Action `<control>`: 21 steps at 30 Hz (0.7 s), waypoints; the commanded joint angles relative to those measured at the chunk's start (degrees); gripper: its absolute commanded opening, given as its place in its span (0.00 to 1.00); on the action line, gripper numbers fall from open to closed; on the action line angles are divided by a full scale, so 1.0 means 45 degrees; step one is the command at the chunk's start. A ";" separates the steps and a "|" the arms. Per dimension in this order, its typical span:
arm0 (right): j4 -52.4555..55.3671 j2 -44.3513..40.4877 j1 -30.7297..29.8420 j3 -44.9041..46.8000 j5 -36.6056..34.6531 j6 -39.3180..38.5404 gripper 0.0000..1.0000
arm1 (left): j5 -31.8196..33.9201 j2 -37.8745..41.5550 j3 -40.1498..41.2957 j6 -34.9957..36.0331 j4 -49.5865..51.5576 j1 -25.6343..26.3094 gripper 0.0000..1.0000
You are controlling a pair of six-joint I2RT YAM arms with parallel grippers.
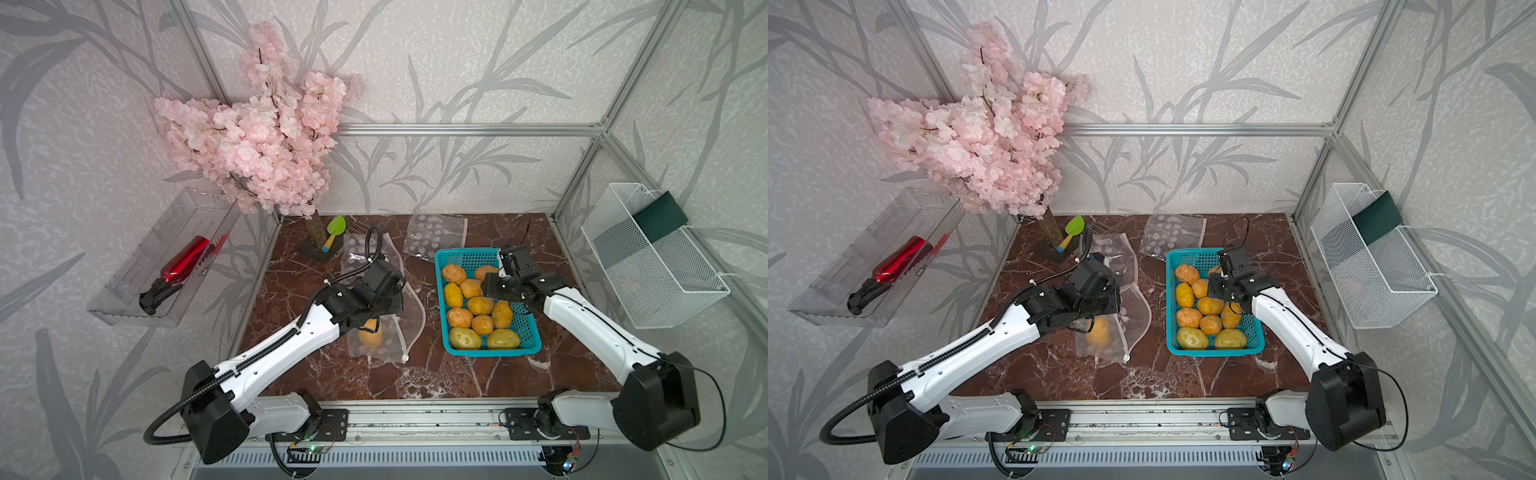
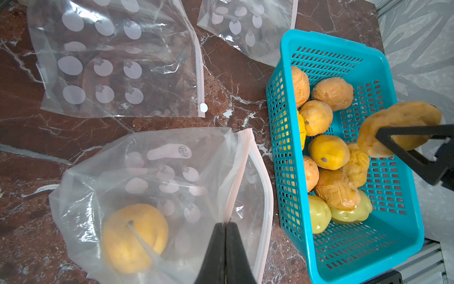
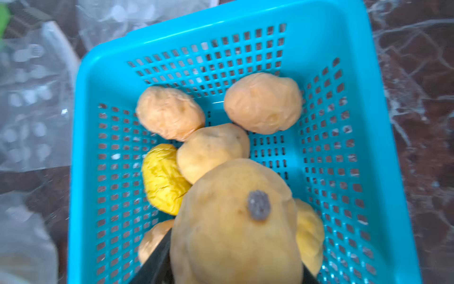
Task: Put the potatoes into a zipper bag and zip it
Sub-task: Pick up the potato from the basket, then place the potato into the zipper food storage bag.
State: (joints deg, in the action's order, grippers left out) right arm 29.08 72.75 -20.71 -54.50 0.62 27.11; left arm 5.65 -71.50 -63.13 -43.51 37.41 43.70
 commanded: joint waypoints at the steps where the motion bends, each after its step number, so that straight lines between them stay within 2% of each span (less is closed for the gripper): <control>1: -0.2012 -0.1086 -0.0605 0.0917 0.2723 0.0476 0.40 | -0.0211 0.0269 -0.0074 0.0156 -0.0284 -0.0102 0.00; 4: -0.3716 -0.1568 -0.1569 0.1660 0.4010 0.0909 0.40 | -0.0304 0.0277 -0.0016 0.0195 -0.0406 -0.0121 0.00; 8: -0.5437 -0.1555 -0.3339 0.2052 0.4292 0.0873 0.40 | -0.0186 0.0372 -0.0013 0.0215 -0.0355 -0.0151 0.00; 14: -0.7450 -0.0569 -0.5070 0.2204 0.5151 0.0852 0.40 | -0.0142 0.0573 0.0016 0.0235 -0.0339 -0.0205 0.00; 21: -0.7434 0.1474 -0.5554 0.1422 0.5127 0.0776 0.40 | -0.0181 0.0787 0.0060 0.0363 -0.0436 -0.0254 0.00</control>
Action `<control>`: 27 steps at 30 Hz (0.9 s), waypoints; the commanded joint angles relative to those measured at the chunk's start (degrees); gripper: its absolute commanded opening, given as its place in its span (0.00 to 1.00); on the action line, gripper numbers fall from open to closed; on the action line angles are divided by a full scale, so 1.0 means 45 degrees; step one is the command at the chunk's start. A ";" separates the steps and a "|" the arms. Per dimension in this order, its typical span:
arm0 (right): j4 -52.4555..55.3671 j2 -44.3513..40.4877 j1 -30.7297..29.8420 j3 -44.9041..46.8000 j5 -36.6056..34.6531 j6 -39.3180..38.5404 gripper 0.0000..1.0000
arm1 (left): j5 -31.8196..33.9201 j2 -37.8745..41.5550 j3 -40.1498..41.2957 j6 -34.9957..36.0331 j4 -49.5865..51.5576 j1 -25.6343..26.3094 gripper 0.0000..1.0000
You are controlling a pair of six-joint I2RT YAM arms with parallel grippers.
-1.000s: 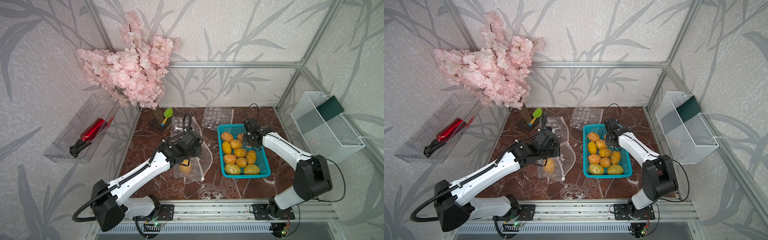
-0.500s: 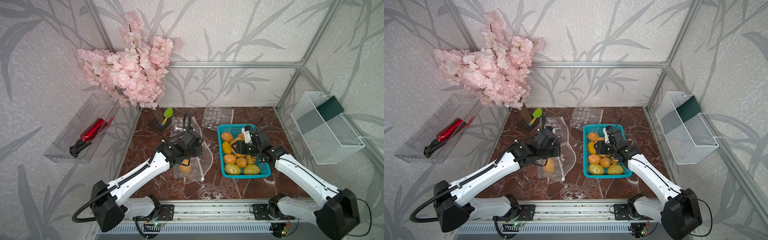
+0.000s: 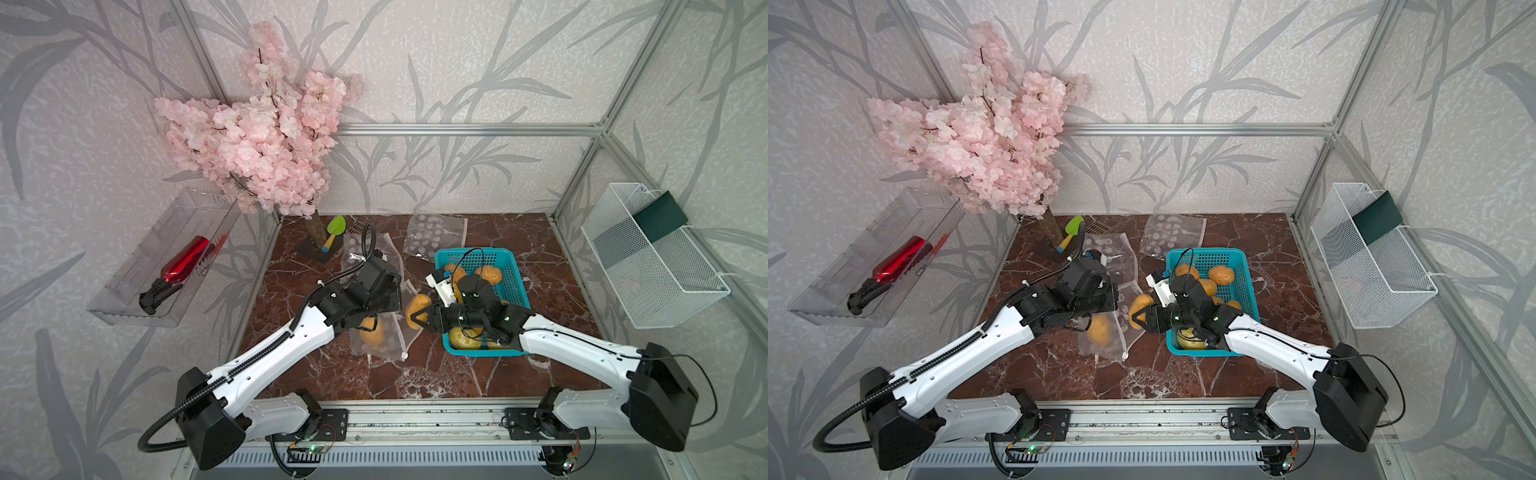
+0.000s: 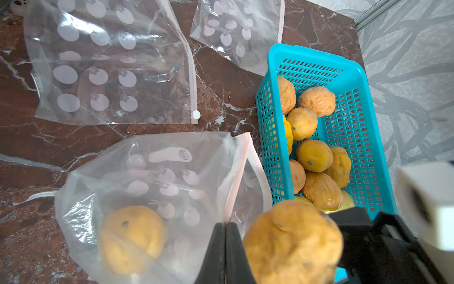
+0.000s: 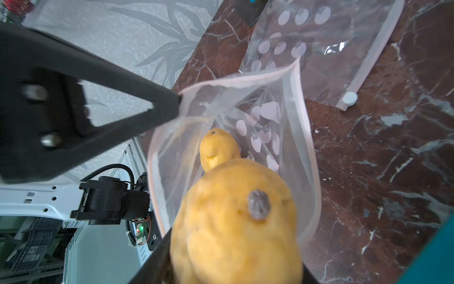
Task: Put the potatoes into a zipper bag and zip it
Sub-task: Place the potato into the zipper food storage bag.
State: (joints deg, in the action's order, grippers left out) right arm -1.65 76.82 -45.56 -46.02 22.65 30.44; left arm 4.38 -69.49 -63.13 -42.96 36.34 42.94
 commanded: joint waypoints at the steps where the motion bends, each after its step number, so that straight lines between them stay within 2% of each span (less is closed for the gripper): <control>1: -0.0619 0.0917 -0.0051 -0.0594 0.0275 0.0034 0.40 | 0.0130 0.0372 0.0099 0.0286 -0.0266 -0.0088 0.00; 4: -0.0350 0.1773 -0.0109 -0.1073 0.0196 -0.0114 0.41 | 0.0260 0.0524 0.0177 0.0471 -0.0414 -0.0084 0.00; 7: -0.0052 0.2286 -0.0168 -0.1419 -0.0176 -0.0304 0.46 | 0.0240 0.0675 0.0277 0.0825 -0.0721 -0.0089 0.00; 11: 0.0425 0.2539 -0.0208 -0.1740 -0.0753 -0.0596 0.61 | -0.0256 0.1028 0.0760 0.1398 -0.1685 -0.0071 0.00; 13: 0.0769 0.2455 -0.0227 -0.1841 -0.1057 -0.0759 0.72 | 0.0121 0.1175 0.0950 0.1478 -0.1825 -0.0086 0.00; 16: 0.1388 0.1996 -0.0246 -0.1902 -0.1768 -0.1015 0.86 | 0.0915 0.1205 0.0999 0.1673 -0.1713 -0.0079 0.00; 18: 0.1856 0.1554 -0.0246 -0.1950 -0.2305 -0.1226 0.92 | 0.1377 0.1200 0.1017 0.1693 -0.1590 -0.0089 0.00; 21: 0.2677 0.0633 -0.0246 -0.1904 -0.3324 -0.1570 0.94 | 0.1685 0.1224 0.1114 0.1807 -0.1663 -0.0087 0.00; 24: 0.3455 -0.0605 -0.0128 -0.1713 -0.5192 -0.1721 0.96 | 0.1905 0.1254 0.1091 0.1924 -0.1624 -0.0074 0.00; 27: 0.3976 -0.2030 0.0383 -0.1437 -0.6007 -0.1860 0.97 | 0.1578 0.1273 0.1077 0.1919 -0.1817 -0.0087 0.00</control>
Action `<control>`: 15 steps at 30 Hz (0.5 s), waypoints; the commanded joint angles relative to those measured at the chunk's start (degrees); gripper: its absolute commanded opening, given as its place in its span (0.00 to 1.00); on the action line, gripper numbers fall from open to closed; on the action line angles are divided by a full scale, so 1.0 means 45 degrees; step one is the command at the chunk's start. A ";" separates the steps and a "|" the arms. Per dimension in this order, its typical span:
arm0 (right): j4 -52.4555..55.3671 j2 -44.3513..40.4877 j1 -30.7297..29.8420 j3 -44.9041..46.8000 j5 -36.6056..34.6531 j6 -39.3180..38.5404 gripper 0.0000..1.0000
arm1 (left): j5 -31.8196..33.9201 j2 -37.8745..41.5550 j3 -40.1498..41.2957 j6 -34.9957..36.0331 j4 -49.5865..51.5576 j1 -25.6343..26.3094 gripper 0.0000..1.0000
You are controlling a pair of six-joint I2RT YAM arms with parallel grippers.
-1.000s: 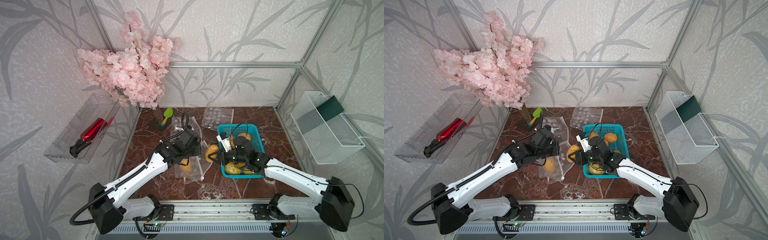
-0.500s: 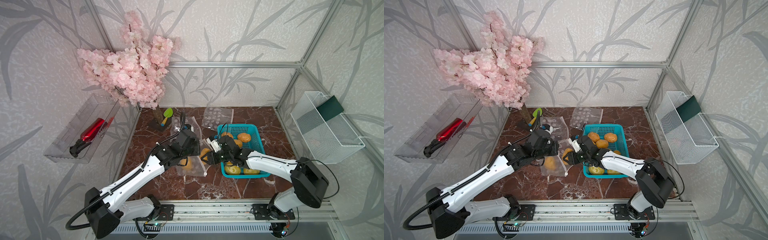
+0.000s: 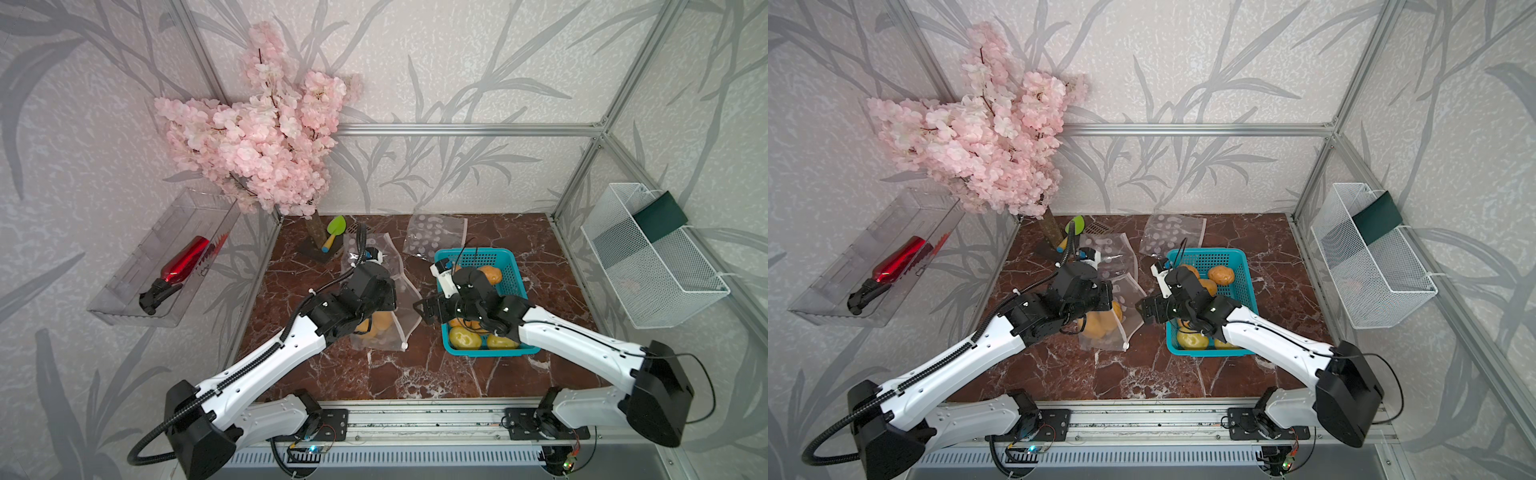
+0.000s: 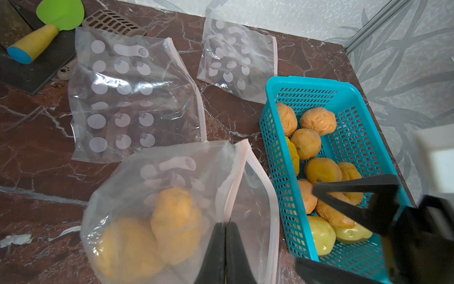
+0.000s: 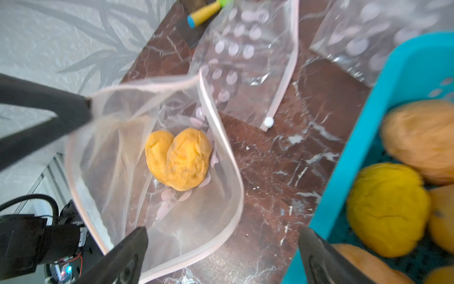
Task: Put the potatoes into a zipper bag and zip it
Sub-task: Place the potato into the zipper food storage bag, then pick up the potato from the basket.
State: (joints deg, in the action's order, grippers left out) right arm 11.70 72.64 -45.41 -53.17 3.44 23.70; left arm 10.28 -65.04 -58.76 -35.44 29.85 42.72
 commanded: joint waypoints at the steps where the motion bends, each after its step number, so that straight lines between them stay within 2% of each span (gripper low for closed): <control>1: 0.1373 -0.1567 0.0562 0.0145 -0.2192 -0.0310 0.99 | 0.0160 0.0236 0.0165 0.0238 -0.0535 -0.0040 0.00; 5: 0.3616 -0.2508 0.1537 -0.0134 -0.4315 0.0504 0.99 | 0.0338 0.0149 0.0122 0.0060 -0.0416 -0.0040 0.00; 8: 0.5558 -0.2189 0.2270 -0.0716 -0.4343 0.1086 0.99 | 0.0930 0.0376 0.0254 -0.0117 -0.0250 -0.0040 0.00; 11: 0.6792 -0.1641 0.2512 -0.1220 -0.4222 0.0951 0.98 | 0.1102 0.0587 0.0318 -0.0244 -0.0091 -0.0037 0.00; 15: 0.7409 -0.1479 0.2629 -0.1121 -0.4335 0.0633 0.97 | 0.1435 0.0713 0.0380 -0.0434 0.0024 -0.0034 0.00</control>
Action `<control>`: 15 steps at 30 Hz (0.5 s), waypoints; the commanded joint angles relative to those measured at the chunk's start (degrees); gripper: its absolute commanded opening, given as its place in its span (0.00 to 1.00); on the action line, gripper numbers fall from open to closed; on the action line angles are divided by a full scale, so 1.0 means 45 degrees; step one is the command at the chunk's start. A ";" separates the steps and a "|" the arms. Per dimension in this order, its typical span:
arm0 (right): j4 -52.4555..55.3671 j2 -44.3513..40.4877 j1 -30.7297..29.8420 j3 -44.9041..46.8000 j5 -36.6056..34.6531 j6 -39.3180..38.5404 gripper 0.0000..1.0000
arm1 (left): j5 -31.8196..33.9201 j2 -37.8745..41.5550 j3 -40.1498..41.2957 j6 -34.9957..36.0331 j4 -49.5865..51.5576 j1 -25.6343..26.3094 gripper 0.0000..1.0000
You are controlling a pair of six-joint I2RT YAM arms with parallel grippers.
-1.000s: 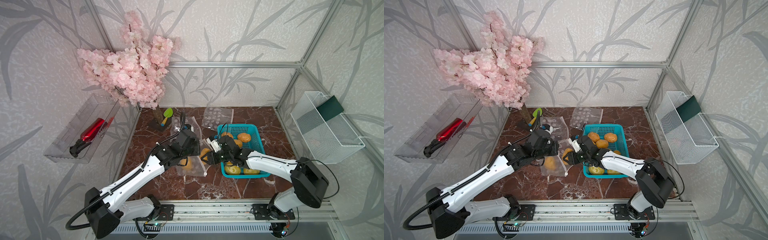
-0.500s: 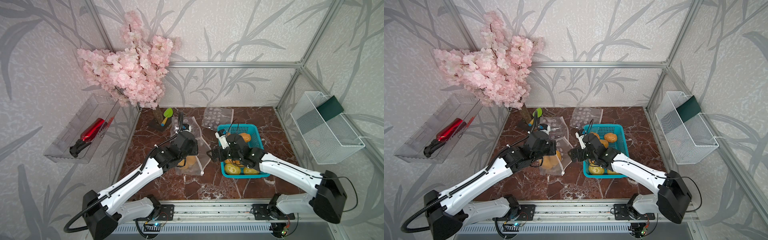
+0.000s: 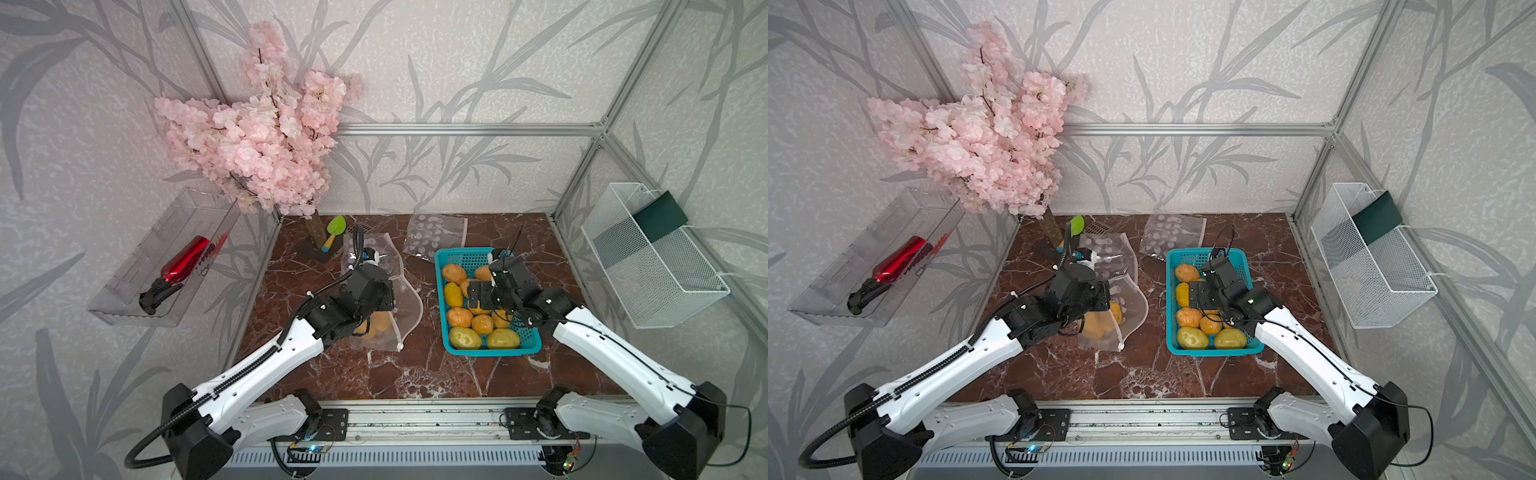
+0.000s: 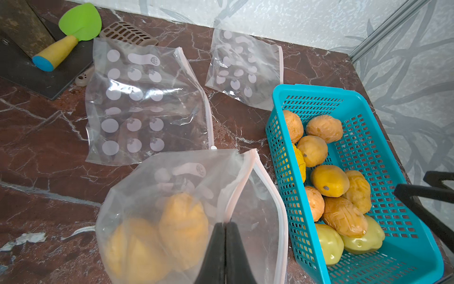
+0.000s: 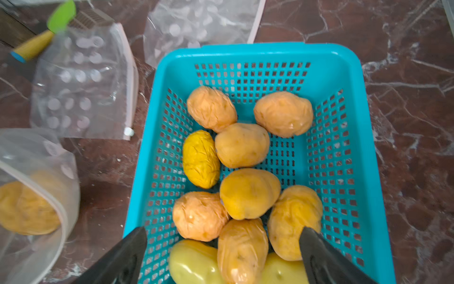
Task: Put the potatoes into a zipper bag and zip it
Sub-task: Pick up the potato from the basket.
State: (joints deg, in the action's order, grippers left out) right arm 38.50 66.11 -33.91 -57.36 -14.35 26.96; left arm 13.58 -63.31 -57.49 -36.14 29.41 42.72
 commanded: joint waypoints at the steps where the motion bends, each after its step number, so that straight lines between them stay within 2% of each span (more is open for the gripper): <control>1: 0.1407 -0.0075 0.0089 -0.0028 -0.0298 -0.0228 0.97 | 0.0813 0.0300 0.0056 -0.0308 0.0214 -0.0040 0.00; 8: 0.1381 0.0567 0.0148 0.0747 -0.0095 -0.0396 0.97 | 0.0852 0.0180 -0.0017 -0.0389 0.0389 -0.0024 0.00; 15: 0.1158 0.1582 0.0156 0.1079 0.1172 -0.0121 0.93 | 0.0520 -0.0062 -0.0365 0.0090 0.0579 -0.0039 0.00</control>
State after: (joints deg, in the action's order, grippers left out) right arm 43.03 72.60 -33.41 -53.47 -11.66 25.91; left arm 15.11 -63.29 -57.58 -36.42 30.35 42.72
